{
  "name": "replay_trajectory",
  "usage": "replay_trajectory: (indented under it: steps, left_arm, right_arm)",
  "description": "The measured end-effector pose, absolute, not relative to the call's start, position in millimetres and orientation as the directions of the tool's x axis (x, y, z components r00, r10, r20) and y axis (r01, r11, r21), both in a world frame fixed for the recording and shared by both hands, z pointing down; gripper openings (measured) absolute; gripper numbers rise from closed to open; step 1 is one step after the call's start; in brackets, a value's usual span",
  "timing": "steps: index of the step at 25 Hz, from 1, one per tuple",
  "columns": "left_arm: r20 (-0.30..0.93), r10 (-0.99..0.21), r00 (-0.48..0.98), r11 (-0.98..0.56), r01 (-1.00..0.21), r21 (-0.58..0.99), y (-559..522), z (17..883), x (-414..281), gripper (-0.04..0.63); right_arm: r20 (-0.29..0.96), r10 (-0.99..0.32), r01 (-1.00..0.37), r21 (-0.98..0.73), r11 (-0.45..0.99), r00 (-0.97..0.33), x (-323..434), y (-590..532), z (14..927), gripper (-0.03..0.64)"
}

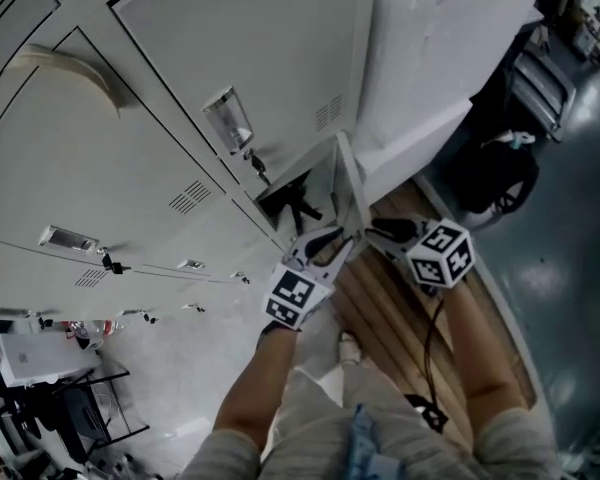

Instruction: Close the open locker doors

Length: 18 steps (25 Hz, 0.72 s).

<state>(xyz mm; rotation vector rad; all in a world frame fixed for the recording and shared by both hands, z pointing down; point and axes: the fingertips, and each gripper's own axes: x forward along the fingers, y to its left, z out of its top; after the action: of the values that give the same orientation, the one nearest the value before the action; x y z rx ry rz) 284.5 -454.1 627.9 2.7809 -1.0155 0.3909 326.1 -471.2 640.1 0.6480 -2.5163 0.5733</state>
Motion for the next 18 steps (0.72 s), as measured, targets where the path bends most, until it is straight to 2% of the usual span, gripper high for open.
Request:
replay_trajectory:
  steps: [18]
  left_arm:
    - [0.322, -0.693, 0.645, -0.67, -0.741, 0.04, -448.3, 628.7, 144.7, 0.067]
  right_arm:
    - [0.474, -0.368, -0.547, -0.323, 0.772, -0.8, 181.1, -483.8, 638.8, 0.087]
